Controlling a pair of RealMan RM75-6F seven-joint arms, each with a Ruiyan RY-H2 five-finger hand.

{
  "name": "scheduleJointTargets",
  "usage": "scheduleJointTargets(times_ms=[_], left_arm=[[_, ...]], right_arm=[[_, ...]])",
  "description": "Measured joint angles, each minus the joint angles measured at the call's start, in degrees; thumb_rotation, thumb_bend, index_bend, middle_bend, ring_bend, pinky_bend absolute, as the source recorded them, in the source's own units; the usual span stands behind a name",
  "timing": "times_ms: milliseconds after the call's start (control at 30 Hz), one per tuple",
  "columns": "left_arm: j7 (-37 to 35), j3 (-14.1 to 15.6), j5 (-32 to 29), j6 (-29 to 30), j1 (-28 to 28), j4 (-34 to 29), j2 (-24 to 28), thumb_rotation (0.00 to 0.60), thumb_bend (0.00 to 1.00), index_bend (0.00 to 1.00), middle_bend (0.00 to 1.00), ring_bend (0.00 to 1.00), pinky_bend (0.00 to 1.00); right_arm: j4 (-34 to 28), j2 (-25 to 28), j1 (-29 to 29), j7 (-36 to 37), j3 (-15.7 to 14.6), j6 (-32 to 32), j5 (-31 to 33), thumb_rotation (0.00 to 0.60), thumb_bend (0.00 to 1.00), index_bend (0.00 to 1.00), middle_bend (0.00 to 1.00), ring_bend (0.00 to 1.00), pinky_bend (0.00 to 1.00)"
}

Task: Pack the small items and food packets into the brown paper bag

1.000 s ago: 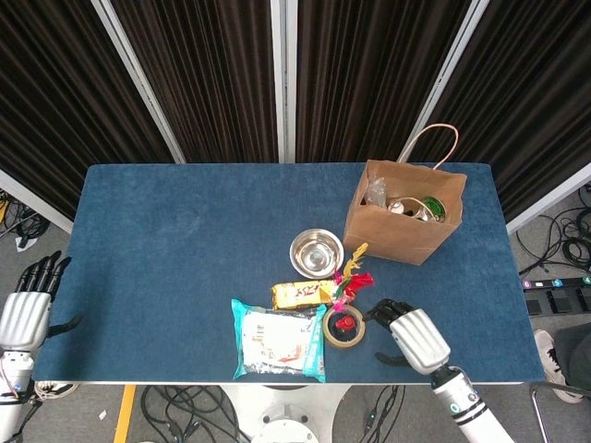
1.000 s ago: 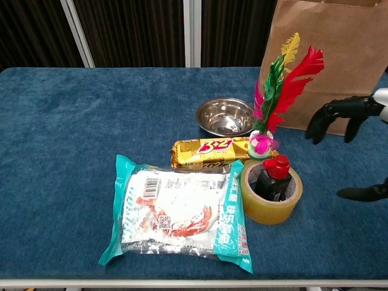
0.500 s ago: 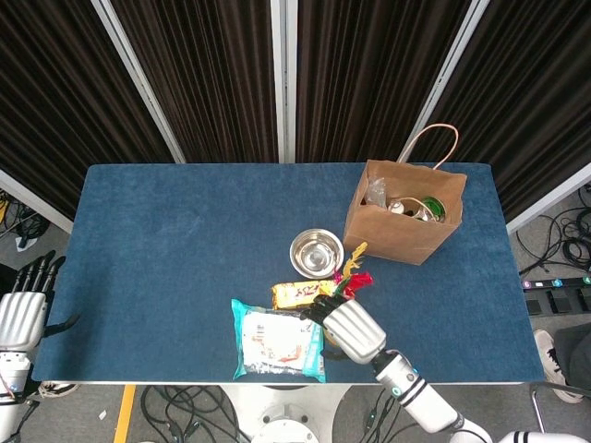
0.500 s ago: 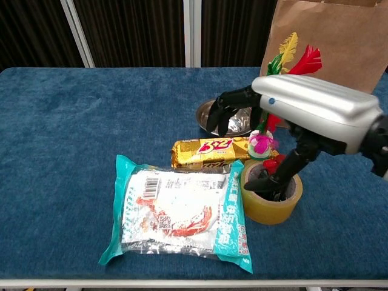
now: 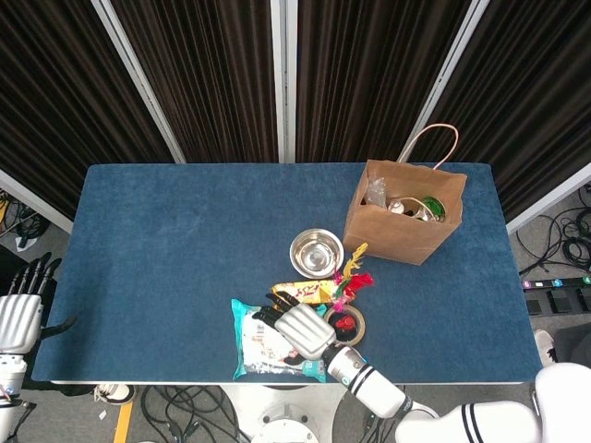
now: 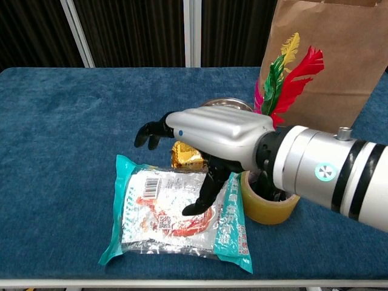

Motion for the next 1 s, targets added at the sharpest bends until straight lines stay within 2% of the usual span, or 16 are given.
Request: scheduleJointTargets(times_ms=[267,433,700,1000], left_arm=[[-1.2,0.3,0.2,0.3,0.4,0.8,0.0,0.600,0.14,0.08,0.06,0.00,0.12],[-1.7,0.2,0.3,0.5,0.5,0.9,0.1,0.600,0.14,0.09,0.06,0.00,0.12],[-2.0,0.0,0.3,0.4,0.4,1.1,-0.1,0.600,0.14,0.09,0.06,0.00,0.12],[-2.7,0.1,0.3,0.6,0.6,1.6,-0.1,0.600,0.14,0.09,0.06,0.00,0.12]], right_arm=[[1.6,-3.3,3.4,-4.7,-2.0,0.9,7.2,0.600,0.00,0.12,0.12,0.00,0.00],[1.8,-4.6,4.5,-6.0,-3.1,2.9,8.3,0.600,0.00,0.10,0.07,0.00,0.00],[2.5,-5.4,4.7,-7.7,-4.0,7.5,7.8,0.600,0.00,0.05,0.07,0.00,0.00],[3.9,-6.8,6.4,-11.5,-3.9,8.7,14.6,0.600,0.00,0.05,0.07,0.00,0.00]])
